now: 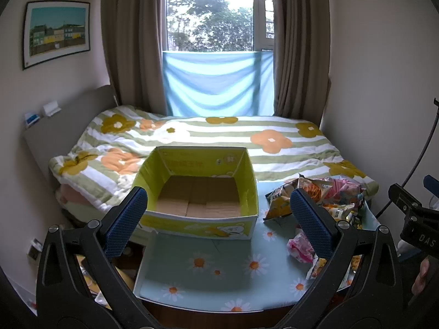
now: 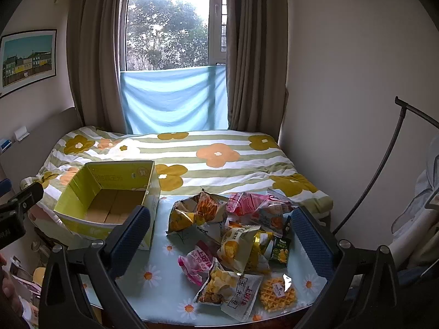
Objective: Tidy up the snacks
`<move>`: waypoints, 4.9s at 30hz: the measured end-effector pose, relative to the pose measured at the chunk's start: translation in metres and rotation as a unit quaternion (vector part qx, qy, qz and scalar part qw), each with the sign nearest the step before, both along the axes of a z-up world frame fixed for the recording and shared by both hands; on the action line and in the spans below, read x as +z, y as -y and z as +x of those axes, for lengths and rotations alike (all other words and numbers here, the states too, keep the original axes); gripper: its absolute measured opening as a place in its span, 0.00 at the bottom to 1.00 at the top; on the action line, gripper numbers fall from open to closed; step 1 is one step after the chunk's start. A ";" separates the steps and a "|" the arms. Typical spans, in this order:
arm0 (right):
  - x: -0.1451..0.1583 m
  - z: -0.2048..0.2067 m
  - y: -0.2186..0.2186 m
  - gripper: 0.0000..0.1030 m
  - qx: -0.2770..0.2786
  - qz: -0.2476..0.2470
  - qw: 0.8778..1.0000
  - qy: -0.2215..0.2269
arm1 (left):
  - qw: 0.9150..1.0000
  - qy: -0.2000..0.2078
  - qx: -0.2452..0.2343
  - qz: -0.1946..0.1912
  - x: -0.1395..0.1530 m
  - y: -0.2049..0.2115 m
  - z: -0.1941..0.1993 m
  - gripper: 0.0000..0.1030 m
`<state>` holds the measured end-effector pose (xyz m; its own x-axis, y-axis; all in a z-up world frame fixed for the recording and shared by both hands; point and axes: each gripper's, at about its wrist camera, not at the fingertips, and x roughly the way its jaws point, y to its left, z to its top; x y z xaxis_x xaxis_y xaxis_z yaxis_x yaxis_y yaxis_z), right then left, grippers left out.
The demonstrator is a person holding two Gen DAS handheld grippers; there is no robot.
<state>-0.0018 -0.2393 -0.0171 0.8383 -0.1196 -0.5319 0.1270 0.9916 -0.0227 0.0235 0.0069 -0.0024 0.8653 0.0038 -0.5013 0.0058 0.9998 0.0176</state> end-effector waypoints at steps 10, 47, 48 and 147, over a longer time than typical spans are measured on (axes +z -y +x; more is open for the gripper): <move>0.001 -0.001 0.002 1.00 -0.001 0.002 1.000 0.002 | 1.000 0.000 -0.003 -0.002 0.000 -0.002 0.002 1.00; -0.162 0.096 0.153 1.00 0.114 0.100 0.973 -0.174 | 0.948 -0.284 -0.145 -0.017 -0.234 0.217 0.053 1.00; -0.167 0.101 0.155 1.00 0.120 0.101 0.972 -0.176 | 0.947 -0.287 -0.144 -0.015 -0.241 0.222 0.054 1.00; -0.076 0.238 -0.163 0.53 0.218 0.102 0.964 -0.114 | 0.981 -0.184 -0.051 -0.040 -0.093 -0.140 0.228 0.65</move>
